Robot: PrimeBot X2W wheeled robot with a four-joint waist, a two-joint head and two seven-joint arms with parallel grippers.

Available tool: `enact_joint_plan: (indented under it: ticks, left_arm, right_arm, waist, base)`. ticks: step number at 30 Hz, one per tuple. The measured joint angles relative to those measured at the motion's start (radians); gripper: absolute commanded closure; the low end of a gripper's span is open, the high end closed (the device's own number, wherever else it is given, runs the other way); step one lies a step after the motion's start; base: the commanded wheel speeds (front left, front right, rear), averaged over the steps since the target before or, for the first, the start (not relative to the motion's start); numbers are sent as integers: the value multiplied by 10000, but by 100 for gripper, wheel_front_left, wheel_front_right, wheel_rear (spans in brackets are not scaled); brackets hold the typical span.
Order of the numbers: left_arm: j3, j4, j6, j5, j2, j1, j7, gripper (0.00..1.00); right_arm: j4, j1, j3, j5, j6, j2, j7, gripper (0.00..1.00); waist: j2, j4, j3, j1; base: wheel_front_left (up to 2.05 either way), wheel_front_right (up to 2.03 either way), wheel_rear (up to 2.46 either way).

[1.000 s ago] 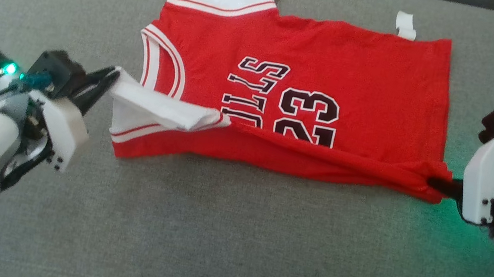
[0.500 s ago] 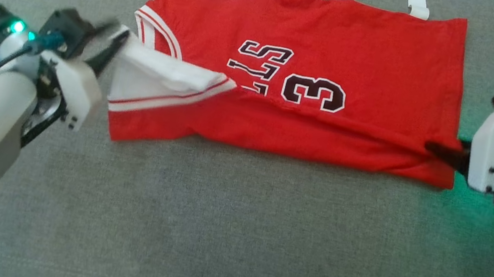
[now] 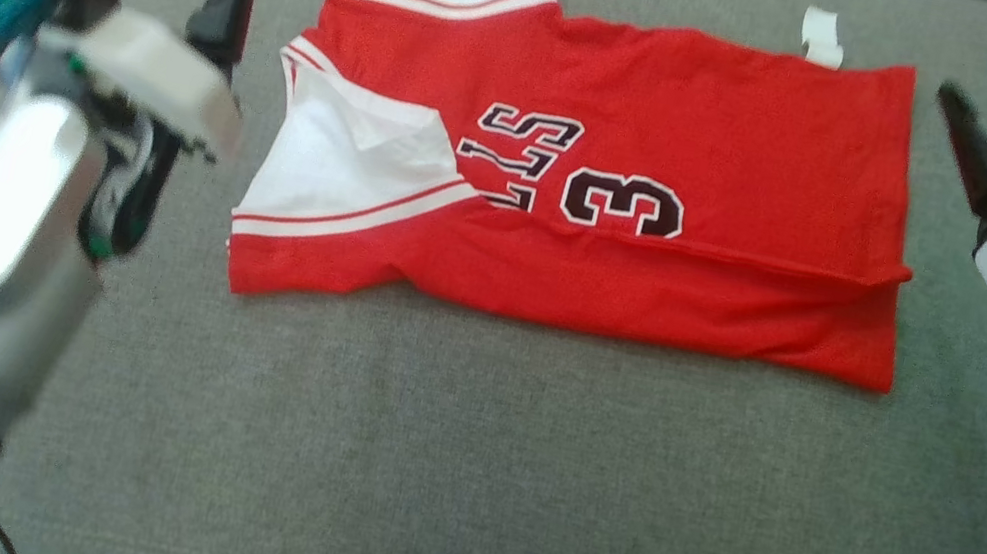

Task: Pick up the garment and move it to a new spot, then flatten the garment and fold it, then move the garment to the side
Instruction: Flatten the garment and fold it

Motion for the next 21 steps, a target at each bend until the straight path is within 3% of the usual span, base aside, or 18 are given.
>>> enact_joint_plan:
  ticks: [3,4,9,14,16,21]
  left_arm:
    - [1160,-1106,17,73,-412,1358,0,0]
    - [1885,-1758,19,245,-788,2244,0,0]
    - [3120,-2757,-25,757,-1427,3741,-42,0]
    - [3783,-3567,-105,2140,-1967,5319,-67,0]
    - [3944,-3693,-205,2395,-2251,5853,-67,0]
    - [4330,-3707,-460,2890,-2669,6824,-67,0]
  right_arm:
    - [207,236,-357,-700,0,307,-1710,0]
    - [368,644,-811,-907,0,654,-2523,0]
    - [384,1796,-2075,-2017,0,1440,-2882,0]
    - [-1302,3669,-5269,-4719,0,2583,-2911,0]
    - [-1850,4679,-6025,-5925,0,3150,-2913,0]
    - [-2784,6896,-7670,-7689,0,4715,-2911,0]
  waist:
    - [0,-12,-327,0]
    - [0,-32,-571,0]
    - [0,-133,-1063,0]
    - [1,-349,-1579,0]
    - [0,-455,-1739,0]
    - [0,-670,-1986,0]
  base:
    - [0,0,0]
    - [0,0,0]
    - [0,0,0]
    - [0,0,0]
    - [0,0,0]
    - [0,0,0]
